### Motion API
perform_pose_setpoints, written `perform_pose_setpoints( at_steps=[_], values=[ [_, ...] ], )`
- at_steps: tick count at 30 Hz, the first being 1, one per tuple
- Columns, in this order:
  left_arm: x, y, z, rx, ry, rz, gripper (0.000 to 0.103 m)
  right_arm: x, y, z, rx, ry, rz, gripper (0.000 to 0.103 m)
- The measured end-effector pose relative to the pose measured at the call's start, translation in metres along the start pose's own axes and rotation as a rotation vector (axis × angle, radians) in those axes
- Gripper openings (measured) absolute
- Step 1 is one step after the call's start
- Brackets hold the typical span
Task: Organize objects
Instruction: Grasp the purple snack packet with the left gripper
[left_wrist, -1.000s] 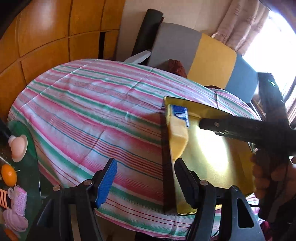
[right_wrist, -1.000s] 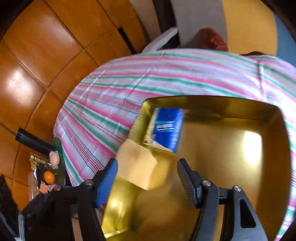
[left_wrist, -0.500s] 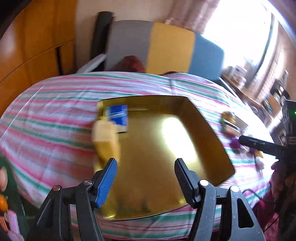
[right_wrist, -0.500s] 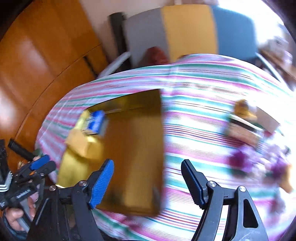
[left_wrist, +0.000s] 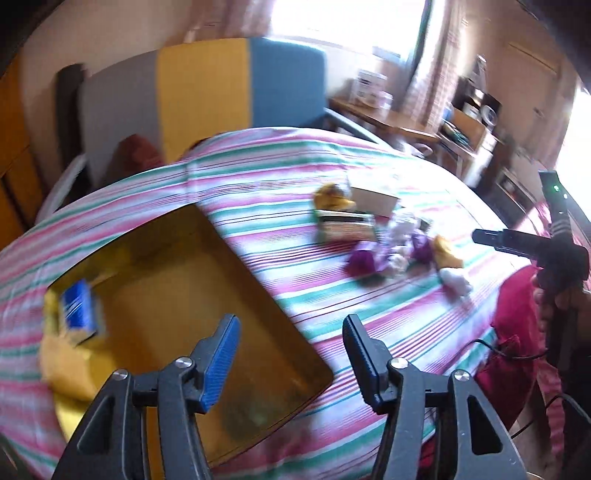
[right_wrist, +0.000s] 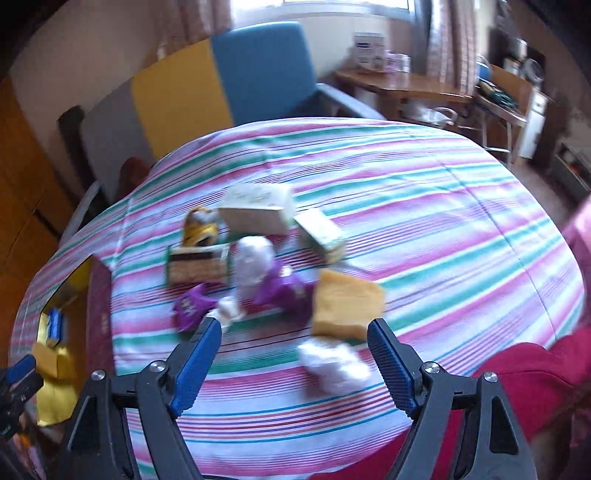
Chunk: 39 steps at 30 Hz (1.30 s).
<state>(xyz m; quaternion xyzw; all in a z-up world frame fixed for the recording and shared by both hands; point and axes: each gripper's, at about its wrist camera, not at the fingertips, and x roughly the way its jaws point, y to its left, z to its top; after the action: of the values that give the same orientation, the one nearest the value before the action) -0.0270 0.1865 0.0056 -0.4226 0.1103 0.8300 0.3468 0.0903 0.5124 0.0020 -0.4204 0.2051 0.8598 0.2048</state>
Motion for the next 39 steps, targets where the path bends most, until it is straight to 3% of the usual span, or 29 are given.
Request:
perform_pose_setpoints(
  at_steps=[3, 8, 12, 18, 24, 30, 33, 35, 39],
  values=[
    [0.025, -0.014, 0.015, -0.005, 0.062, -0.073, 0.052, 0.011, -0.015, -0.008, 0.051, 0.016, 0.016, 0.082],
    [0.064, -0.031, 0.032, -0.085, 0.17, -0.203, 0.048, 0.007, -0.027, -0.012, 0.126, -0.013, 0.146, 0.08],
    [0.107, -0.039, 0.049, -0.217, 0.251, -0.289, 0.048, 0.006, -0.027, -0.013, 0.141, -0.013, 0.206, 0.08],
    [0.164, -0.039, 0.063, -0.395, 0.351, -0.32, 0.062, 0.009, -0.03, -0.015, 0.158, -0.001, 0.277, 0.08],
    [0.199, -0.034, 0.07, -0.532, 0.405, -0.293, 0.065, 0.014, -0.037, -0.016, 0.196, 0.017, 0.343, 0.08],
    [0.211, -0.043, 0.081, -0.472, 0.428, -0.239, 0.065, 0.016, -0.036, -0.016, 0.188, 0.03, 0.362, 0.08],
    [0.215, -0.051, 0.079, -0.39, 0.414, -0.203, 0.06, 0.016, -0.037, -0.016, 0.192, 0.031, 0.368, 0.08],
    [0.212, -0.056, 0.078, -0.305, 0.403, -0.169, 0.047, 0.017, -0.037, -0.016, 0.195, 0.031, 0.369, 0.08],
    [0.203, -0.053, 0.072, -0.267, 0.363, -0.17, 0.044, 0.019, -0.034, -0.016, 0.183, 0.042, 0.354, 0.08]
  ],
)
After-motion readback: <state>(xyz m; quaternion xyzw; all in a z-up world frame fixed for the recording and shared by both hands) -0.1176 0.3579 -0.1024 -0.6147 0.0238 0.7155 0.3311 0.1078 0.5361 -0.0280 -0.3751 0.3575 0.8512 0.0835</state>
